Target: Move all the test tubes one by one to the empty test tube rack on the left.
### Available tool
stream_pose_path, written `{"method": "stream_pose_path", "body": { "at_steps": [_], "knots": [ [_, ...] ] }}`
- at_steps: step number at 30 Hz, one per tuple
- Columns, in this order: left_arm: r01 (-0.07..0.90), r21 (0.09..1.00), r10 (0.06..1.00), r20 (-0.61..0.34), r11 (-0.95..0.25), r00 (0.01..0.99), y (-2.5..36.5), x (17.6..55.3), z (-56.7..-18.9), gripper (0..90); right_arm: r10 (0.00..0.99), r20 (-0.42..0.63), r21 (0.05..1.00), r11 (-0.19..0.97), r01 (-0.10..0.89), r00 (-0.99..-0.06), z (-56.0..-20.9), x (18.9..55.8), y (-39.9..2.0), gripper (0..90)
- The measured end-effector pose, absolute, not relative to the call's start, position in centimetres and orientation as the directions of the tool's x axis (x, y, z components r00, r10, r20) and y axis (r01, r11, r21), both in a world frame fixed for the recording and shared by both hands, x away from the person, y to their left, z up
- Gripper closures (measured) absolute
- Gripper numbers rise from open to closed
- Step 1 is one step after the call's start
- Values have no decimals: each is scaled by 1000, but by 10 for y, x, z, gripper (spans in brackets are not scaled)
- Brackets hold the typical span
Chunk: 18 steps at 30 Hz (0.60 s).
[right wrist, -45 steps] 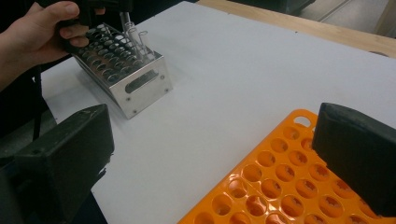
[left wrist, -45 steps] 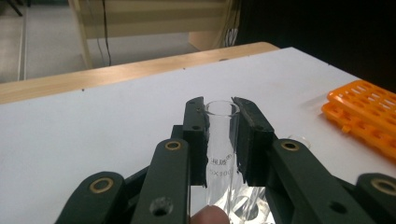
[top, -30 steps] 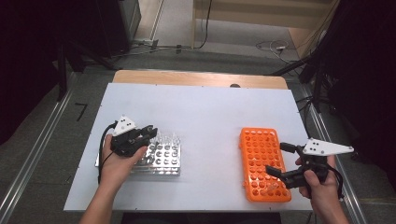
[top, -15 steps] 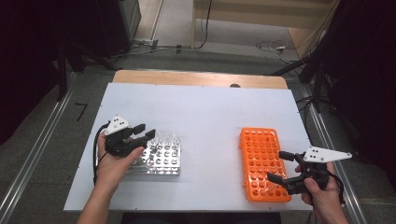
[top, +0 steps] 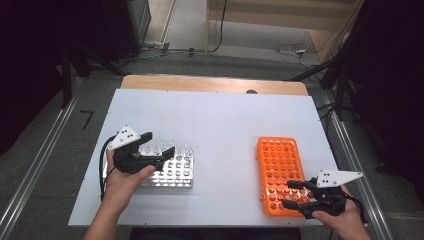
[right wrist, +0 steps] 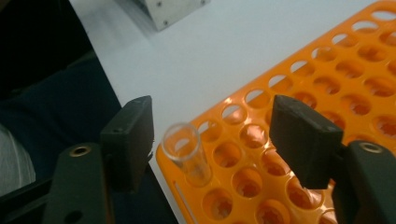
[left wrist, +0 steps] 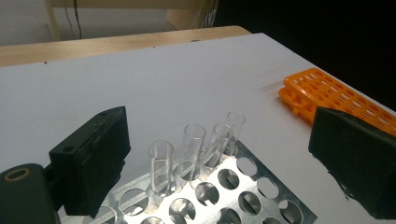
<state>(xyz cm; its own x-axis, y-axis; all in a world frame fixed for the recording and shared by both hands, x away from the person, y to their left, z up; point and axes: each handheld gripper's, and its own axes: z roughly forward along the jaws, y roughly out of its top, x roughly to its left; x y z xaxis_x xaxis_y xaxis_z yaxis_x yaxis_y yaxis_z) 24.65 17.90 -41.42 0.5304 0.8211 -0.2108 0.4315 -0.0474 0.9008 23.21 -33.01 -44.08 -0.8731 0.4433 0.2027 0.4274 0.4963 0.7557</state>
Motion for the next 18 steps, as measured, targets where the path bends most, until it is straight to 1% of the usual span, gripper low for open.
{"method": "stream_pose_path", "body": {
  "at_steps": [6,13,18],
  "knots": [
    [431,901,815,-208,-56,540,177,247,-413,31,411,210,738,528,420,-887,-451,235,-334,458],
    [436,898,816,-205,-63,540,174,247,-413,31,375,181,710,590,384,-909,-461,234,-330,575],
    [438,896,815,-203,-69,543,172,247,-413,33,337,178,716,600,356,-925,-464,234,-329,660]
  ]
}}
